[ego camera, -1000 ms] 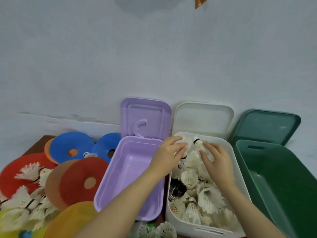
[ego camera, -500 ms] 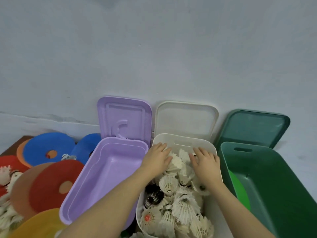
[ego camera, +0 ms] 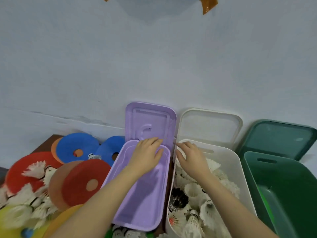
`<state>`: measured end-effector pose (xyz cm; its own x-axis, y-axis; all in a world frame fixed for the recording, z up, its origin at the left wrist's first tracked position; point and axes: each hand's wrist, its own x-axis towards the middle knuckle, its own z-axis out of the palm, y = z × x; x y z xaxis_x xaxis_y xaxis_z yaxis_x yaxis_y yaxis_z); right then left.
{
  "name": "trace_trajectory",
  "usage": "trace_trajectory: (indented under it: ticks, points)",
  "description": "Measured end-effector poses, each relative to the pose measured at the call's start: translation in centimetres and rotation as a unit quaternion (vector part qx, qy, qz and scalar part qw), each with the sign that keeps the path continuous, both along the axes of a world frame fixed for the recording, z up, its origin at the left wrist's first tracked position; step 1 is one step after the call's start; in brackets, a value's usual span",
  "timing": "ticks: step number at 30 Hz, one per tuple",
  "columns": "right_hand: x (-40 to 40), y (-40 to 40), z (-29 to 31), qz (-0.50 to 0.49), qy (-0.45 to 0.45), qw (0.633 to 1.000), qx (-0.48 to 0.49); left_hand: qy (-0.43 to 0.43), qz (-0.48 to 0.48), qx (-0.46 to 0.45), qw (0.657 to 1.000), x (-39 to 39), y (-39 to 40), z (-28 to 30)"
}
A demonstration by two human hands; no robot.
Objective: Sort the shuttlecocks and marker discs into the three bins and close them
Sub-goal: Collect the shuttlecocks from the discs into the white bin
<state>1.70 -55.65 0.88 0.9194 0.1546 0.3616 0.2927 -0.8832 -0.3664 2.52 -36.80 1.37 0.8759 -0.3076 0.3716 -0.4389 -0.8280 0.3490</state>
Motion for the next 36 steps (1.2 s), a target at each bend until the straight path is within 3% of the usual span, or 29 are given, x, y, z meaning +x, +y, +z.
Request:
trace_trajectory:
  ticks: [11, 21, 30, 36]
  points:
    - [3.3, 16.9, 0.4, 0.116, 0.065, 0.991, 0.006, 0.009, 0.091, -0.001, 0.996, 0.3, 18.2, -1.3]
    - [7.5, 31.7, -5.8, 0.127, 0.183, 0.974, -0.048, 0.077, 0.19, -0.054, 0.977, -1.4, 34.1, -7.7]
    - [9.7, 36.4, -11.1, 0.045, 0.275, 0.953, -0.118, 0.107, 0.255, -0.056, 0.959, -3.1, 40.0, -12.3]
    - [9.4, 37.7, -12.8, 0.067, 0.266, 0.961, -0.023, 0.135, 0.269, -0.089, 0.949, -2.1, 41.4, -13.1]
